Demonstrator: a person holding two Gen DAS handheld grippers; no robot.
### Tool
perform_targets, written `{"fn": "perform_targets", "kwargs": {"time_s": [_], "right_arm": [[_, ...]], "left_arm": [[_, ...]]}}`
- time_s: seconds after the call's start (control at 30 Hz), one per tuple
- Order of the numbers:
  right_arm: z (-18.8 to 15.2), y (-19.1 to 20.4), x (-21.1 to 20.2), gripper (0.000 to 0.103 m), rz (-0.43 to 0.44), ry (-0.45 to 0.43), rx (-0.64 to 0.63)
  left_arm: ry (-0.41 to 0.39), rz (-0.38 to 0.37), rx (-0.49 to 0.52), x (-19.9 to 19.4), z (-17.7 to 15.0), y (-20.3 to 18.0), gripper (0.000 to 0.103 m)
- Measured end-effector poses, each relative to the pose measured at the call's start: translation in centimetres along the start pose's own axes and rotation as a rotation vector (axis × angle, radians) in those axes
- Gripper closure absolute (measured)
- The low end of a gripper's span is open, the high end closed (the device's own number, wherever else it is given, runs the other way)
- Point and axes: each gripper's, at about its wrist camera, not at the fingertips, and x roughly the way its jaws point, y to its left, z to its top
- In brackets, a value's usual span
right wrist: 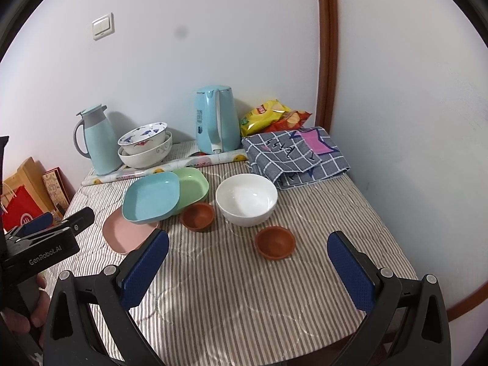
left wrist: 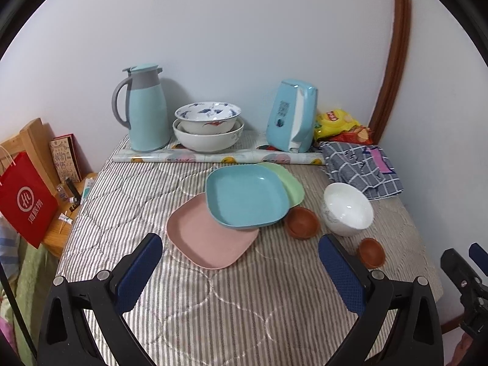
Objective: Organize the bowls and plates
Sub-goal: 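Move both grippers toward the rim of the light-blue plate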
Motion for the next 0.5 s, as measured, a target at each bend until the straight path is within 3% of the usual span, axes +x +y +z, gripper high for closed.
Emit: {"fn": "perform_targets", "kwargs": {"time_s": [0.23,0.5], "right_arm": [[0.9,1.1,3.8,0.002,0.052,0.050,0.003],[2.3,2.5,8.2,0.010,0.087,0.095,-0.009]], "left_arm": [[0.043,0.038,-0.051,3.0,0.6,2.7,0.001],[0.083,0.058,-0.100,6.4,1.6,5.4,0.006]]}}
